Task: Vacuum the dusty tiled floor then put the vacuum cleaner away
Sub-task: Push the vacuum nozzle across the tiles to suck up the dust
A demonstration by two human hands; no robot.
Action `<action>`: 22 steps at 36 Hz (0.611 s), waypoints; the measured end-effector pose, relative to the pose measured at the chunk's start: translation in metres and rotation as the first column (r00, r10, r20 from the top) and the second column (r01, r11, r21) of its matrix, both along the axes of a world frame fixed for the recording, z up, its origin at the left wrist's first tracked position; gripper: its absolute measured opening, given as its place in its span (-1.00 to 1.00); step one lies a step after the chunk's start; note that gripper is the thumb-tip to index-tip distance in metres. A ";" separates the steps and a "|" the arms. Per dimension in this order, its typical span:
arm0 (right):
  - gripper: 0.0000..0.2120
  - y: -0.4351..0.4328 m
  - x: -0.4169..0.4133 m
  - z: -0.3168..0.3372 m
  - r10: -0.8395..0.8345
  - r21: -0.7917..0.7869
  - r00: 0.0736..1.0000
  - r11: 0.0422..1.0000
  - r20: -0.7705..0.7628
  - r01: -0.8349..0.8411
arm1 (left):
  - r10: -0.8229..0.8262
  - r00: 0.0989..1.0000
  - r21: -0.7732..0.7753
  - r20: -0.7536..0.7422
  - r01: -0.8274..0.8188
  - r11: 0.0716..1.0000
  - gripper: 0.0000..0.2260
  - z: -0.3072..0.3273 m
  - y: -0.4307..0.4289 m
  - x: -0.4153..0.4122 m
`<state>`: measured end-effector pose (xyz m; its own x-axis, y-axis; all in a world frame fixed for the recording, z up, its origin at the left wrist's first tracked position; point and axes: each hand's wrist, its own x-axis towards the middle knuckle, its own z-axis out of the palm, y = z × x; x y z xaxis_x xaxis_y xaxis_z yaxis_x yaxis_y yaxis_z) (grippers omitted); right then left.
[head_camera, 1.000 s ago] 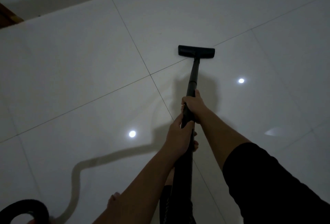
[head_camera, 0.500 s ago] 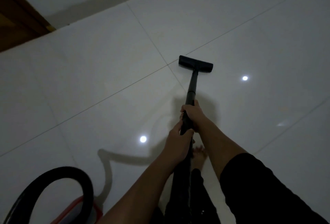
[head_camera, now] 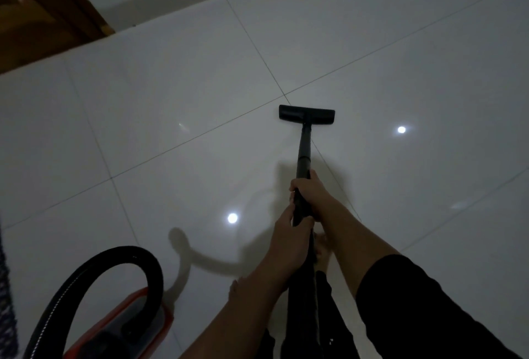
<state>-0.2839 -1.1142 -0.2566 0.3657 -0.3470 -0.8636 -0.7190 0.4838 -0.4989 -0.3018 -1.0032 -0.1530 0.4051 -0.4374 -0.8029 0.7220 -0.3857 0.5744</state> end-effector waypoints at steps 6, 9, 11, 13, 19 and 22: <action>-0.28 -0.047 0.001 -0.006 0.004 -0.018 1.000 1.000 -0.009 -0.004 | 0.004 0.998 -0.037 -0.067 -0.007 0.999 -0.60 -0.004 -0.044 0.002; -0.25 -0.078 0.010 -0.011 -0.004 -0.005 1.000 1.000 0.001 0.004 | -0.009 0.999 -0.031 -0.048 0.007 0.999 -0.57 -0.006 -0.074 0.011; -0.22 -0.098 0.019 -0.014 -0.007 0.013 1.000 1.000 0.008 0.006 | -0.008 1.000 -0.018 -0.020 0.008 1.000 -0.57 -0.009 -0.094 0.018; -0.20 -0.118 0.031 -0.018 -0.009 0.030 1.000 1.000 0.012 0.008 | 0.002 1.000 -0.006 0.004 -0.002 1.000 -0.58 -0.012 -0.114 0.029; -0.20 -0.176 0.083 -0.017 0.079 0.060 0.997 0.995 0.019 -0.080 | 0.111 0.994 -0.013 -0.019 -0.111 0.994 -0.60 -0.016 -0.174 0.069; -0.17 -0.200 0.114 -0.015 0.138 0.062 0.990 0.988 0.022 -0.139 | 0.184 0.982 -0.030 -0.035 -0.185 0.982 -0.61 -0.018 -0.200 0.093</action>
